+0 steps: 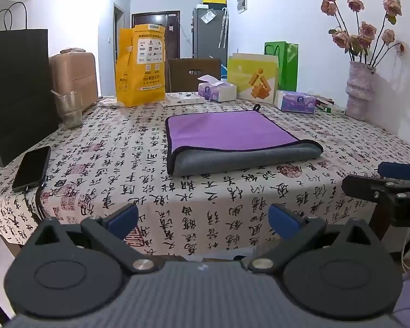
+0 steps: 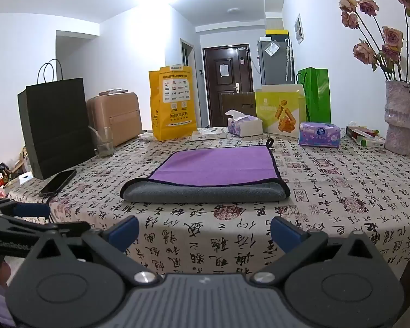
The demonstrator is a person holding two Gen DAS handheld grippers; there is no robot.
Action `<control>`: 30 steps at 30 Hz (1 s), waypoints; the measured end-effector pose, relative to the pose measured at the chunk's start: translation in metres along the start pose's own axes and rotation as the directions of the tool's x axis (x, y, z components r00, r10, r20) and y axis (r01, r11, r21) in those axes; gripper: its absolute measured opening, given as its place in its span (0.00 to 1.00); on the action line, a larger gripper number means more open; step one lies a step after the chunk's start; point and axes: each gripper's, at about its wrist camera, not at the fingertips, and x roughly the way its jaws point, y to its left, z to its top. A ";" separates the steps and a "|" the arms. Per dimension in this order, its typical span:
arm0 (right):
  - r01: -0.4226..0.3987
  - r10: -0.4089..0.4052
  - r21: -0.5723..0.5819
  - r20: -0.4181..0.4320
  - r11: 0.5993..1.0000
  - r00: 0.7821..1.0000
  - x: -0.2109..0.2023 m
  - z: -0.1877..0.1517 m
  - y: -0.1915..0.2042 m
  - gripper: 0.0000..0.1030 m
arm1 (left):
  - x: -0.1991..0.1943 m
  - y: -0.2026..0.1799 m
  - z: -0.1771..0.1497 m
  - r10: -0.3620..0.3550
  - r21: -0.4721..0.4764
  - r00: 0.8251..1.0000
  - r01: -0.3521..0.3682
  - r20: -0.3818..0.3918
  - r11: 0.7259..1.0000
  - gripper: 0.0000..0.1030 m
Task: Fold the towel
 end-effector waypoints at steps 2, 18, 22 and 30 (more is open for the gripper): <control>0.001 -0.001 -0.002 -0.001 1.000 1.000 0.000 0.000 0.000 1.00 | 0.001 0.000 0.000 0.001 0.001 1.000 -0.001 0.003 1.000 1.00; 0.003 -0.002 -0.011 0.020 1.000 1.000 -0.002 0.003 -0.003 1.00 | -0.007 -0.002 0.005 -0.005 0.009 0.999 0.004 0.050 1.000 1.00; 0.002 -0.002 -0.012 0.027 1.000 1.000 -0.003 0.004 -0.003 1.00 | -0.007 -0.002 0.006 -0.002 0.011 0.999 0.001 0.054 1.000 1.00; -0.003 0.003 -0.013 0.025 1.000 1.000 -0.003 0.004 -0.002 1.00 | -0.006 -0.002 0.006 -0.002 0.010 0.999 0.001 0.049 1.000 1.00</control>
